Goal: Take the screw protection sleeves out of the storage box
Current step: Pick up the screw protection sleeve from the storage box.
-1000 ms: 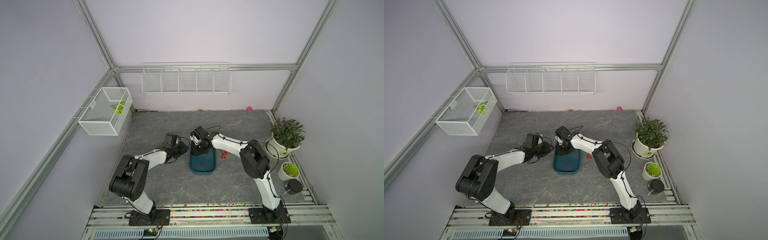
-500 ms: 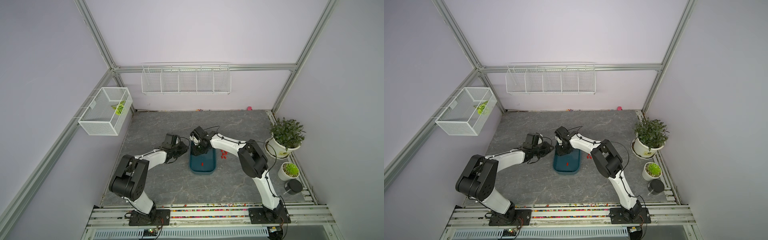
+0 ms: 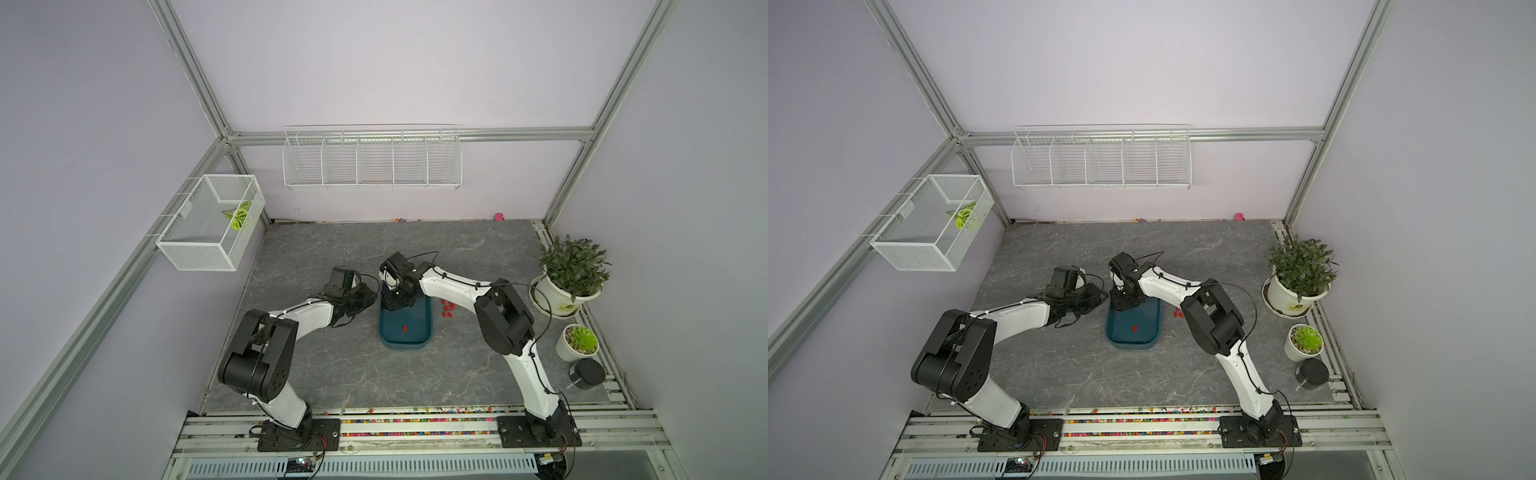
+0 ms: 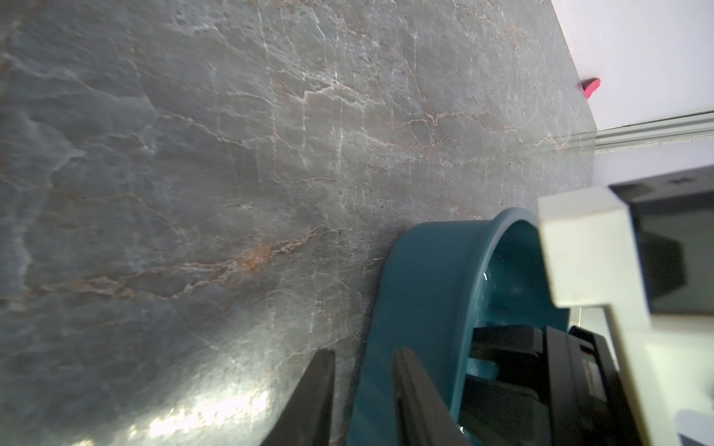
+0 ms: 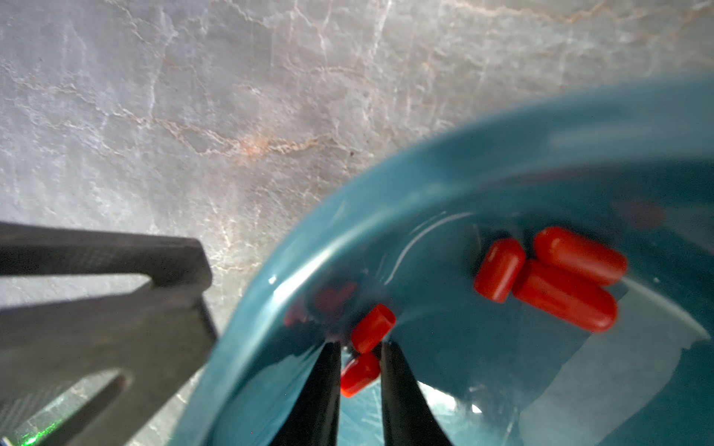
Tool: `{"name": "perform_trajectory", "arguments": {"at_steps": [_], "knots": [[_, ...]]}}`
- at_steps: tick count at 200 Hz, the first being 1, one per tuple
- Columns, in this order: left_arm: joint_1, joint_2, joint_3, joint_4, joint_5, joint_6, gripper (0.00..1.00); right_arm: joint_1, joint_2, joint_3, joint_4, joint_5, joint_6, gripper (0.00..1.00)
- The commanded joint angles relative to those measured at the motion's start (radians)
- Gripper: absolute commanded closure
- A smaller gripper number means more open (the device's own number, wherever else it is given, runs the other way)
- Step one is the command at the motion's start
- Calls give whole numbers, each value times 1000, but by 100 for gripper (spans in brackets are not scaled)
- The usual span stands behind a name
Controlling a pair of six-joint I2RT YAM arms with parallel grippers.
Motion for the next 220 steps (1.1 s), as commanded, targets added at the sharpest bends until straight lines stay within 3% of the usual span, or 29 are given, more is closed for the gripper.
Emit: {"name": "perform_trajectory", "arguments": {"at_steps": [1,130,220], "knots": [[-5,5,24,-8,5,16,67,9,17,-8,-41,24,-9,75],[-5,5,23,-6,5,17,67,15,-43,-39,-39,40,-6,90],[-5,9,27,-6,4,15,67,-38,-312,-174,-63,89,-44,87]]}}
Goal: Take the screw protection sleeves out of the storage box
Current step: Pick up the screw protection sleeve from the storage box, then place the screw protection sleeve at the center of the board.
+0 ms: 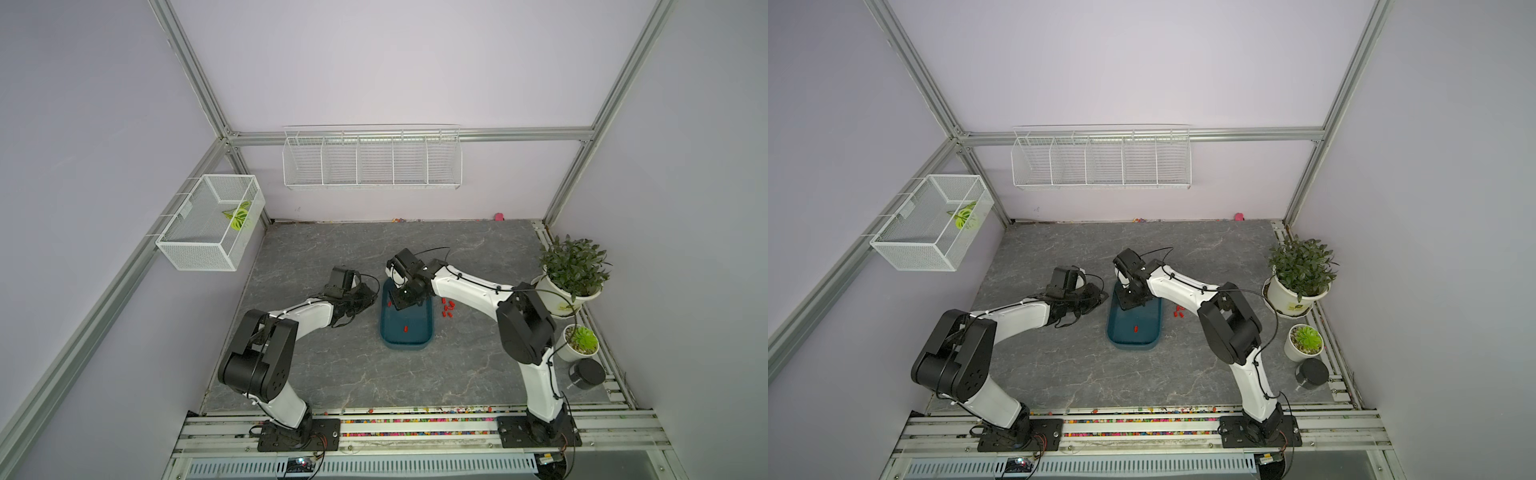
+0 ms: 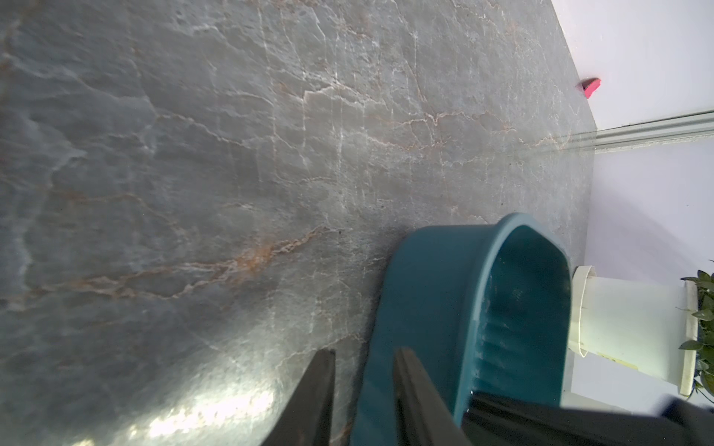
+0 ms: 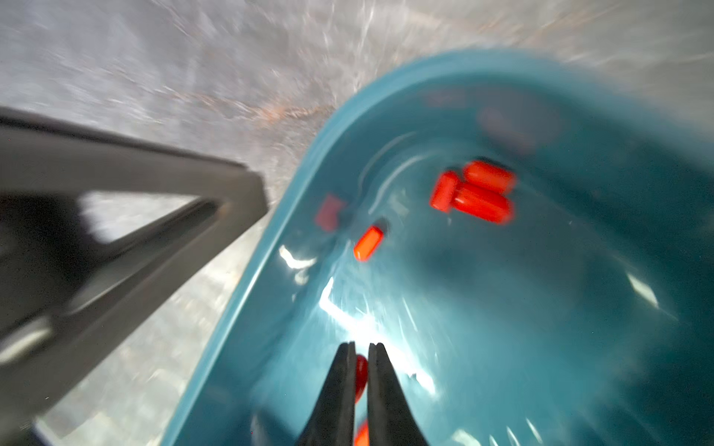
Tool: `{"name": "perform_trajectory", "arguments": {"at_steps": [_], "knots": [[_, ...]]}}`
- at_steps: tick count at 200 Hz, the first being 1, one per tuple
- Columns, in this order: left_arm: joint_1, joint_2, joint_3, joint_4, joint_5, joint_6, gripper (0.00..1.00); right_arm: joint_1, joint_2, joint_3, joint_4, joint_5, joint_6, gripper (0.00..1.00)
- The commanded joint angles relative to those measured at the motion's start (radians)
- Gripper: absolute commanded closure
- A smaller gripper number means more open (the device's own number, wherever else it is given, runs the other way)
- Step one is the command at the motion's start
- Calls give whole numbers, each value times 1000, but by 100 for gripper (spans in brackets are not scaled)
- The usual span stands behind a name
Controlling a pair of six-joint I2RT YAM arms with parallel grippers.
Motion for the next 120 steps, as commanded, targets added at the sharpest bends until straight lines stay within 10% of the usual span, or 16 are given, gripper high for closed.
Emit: {"name": "perform_trajectory", "arguments": {"at_steps": [1,120], "knots": [[-5,9,26,-6,5,15,67,-33,-96,-53,-16,24,-21,87],[-5,15,30,-9,4,13,67,-238,-370,-336,-12,8,-73,84]]}}
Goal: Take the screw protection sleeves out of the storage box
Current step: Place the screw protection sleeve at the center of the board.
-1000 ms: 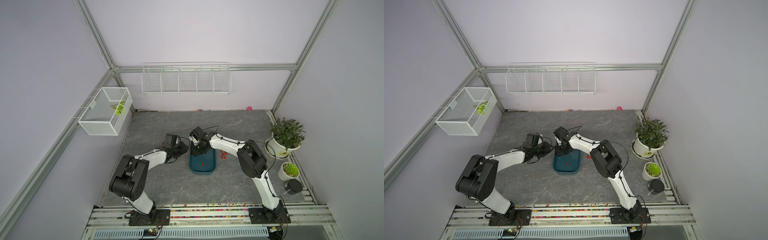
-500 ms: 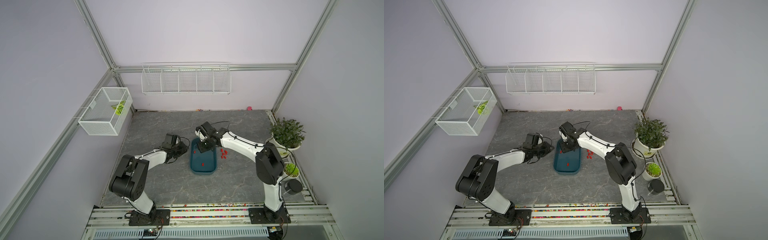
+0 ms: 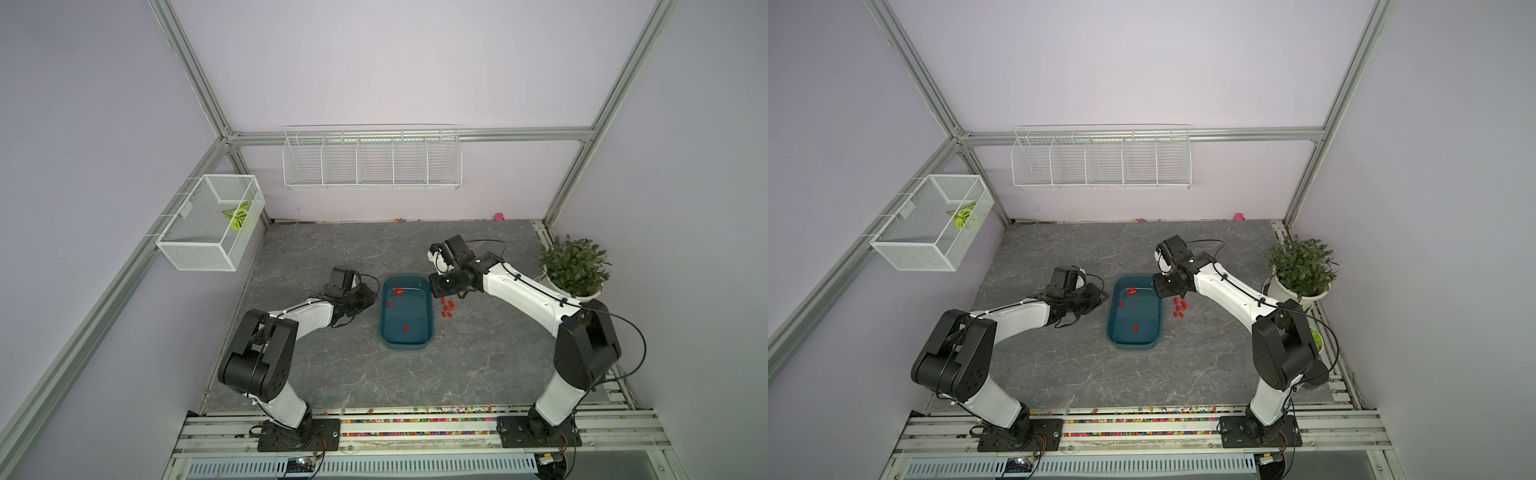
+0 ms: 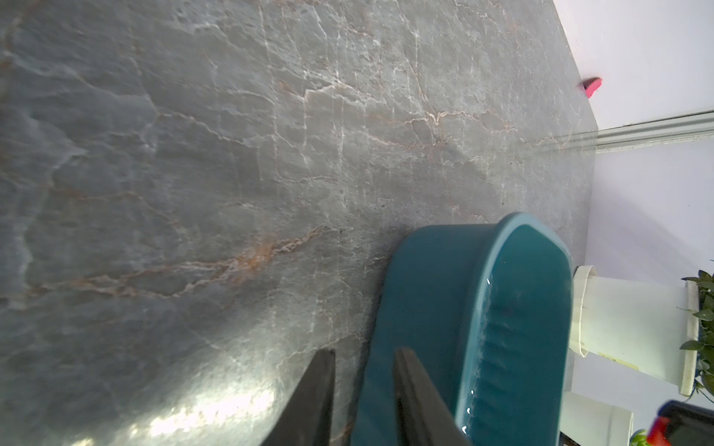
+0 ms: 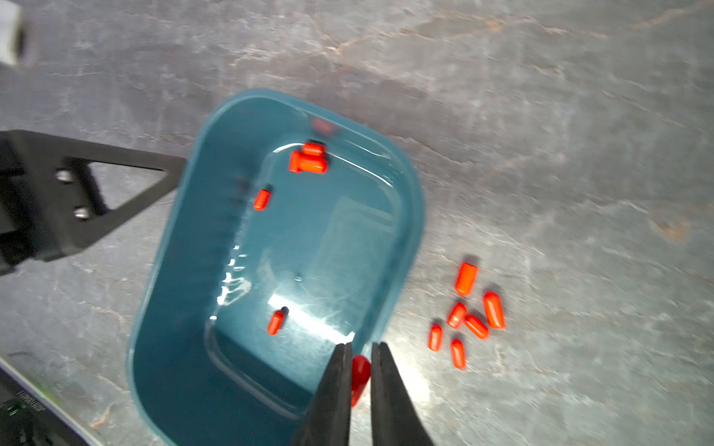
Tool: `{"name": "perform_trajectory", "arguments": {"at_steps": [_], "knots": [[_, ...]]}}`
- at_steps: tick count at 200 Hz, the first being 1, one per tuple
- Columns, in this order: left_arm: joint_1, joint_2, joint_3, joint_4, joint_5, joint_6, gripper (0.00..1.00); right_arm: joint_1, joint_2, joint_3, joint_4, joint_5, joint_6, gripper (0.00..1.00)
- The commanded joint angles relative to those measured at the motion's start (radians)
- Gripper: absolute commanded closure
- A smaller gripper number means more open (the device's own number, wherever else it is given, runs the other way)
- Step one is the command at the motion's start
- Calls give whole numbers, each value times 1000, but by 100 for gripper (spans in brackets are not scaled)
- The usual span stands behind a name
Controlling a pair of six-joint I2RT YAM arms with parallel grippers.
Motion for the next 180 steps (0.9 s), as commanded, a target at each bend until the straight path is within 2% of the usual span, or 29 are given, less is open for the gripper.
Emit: {"name": "perform_trajectory", "arguments": {"at_steps": [1,84,180], "knots": [[-5,14,31,-7,5,13,67,-36,-42,-61,-4,-9,-29,84],[-7,21,32,-10,5,13,67,-136,3,-248,120,-33,-53,84],[-8,18,29,-7,6,14,67,-136,116,-250,154,-20,-64,83]]}}
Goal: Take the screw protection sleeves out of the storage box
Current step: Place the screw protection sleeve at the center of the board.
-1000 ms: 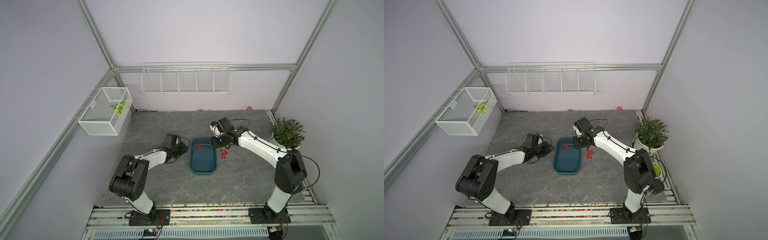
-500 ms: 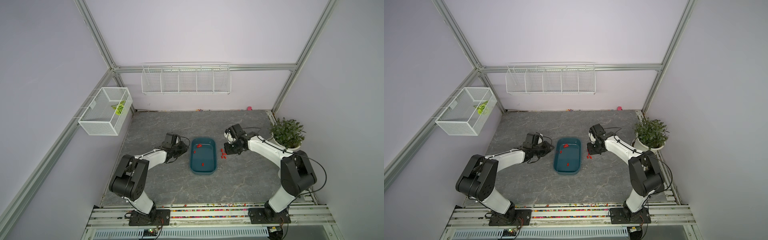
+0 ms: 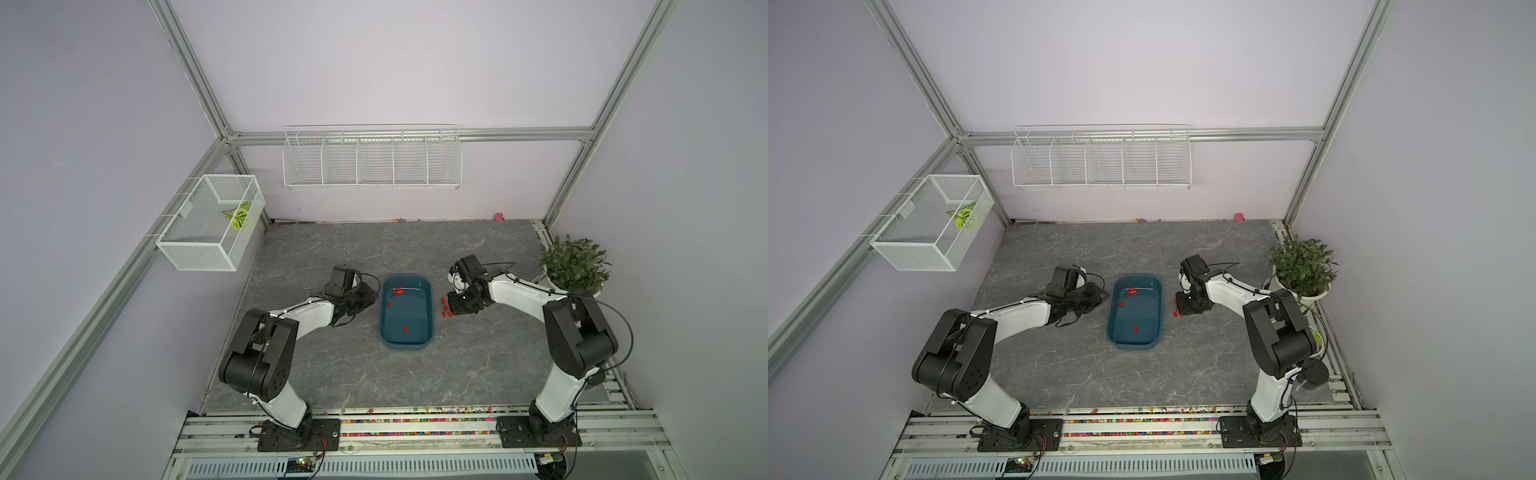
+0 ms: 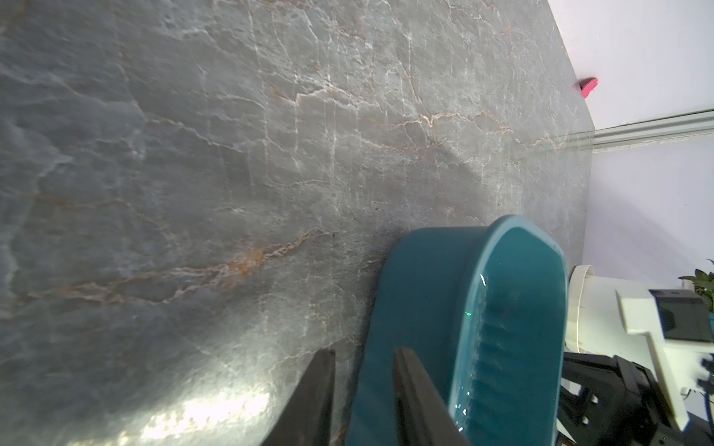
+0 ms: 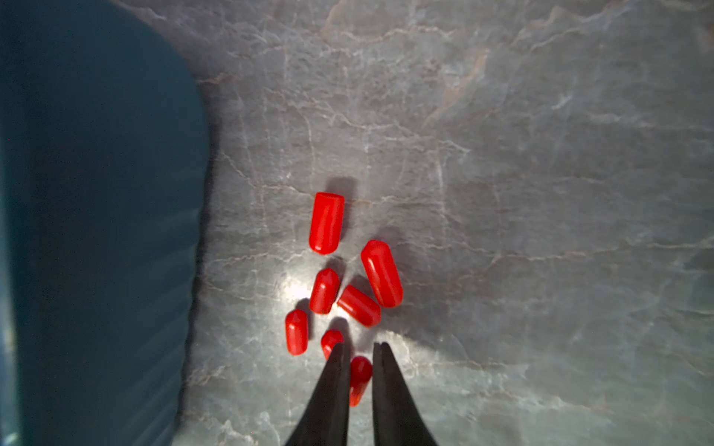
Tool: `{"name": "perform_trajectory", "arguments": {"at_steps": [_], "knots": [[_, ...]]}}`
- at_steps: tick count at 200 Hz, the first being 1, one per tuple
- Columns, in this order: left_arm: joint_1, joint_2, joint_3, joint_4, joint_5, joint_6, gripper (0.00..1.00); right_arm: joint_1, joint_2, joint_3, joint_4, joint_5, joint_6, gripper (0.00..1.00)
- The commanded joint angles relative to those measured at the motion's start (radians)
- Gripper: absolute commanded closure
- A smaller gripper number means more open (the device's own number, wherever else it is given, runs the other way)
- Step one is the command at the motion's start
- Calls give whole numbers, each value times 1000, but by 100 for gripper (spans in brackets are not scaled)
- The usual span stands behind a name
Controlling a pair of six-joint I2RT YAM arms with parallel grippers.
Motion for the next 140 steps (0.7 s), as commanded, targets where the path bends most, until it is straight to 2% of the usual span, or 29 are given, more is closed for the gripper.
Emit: {"name": "perform_trajectory", "arguments": {"at_steps": [1,64,140], "knots": [[-4,14,18,-7,6,15,67,-1,30,-11,17,6,-18,83],[-4,10,16,-6,7,15,67,-2,-3,-12,4,8,-16,75],[-5,13,19,-7,10,16,67,29,-140,43,-105,42,-22,69]]}}
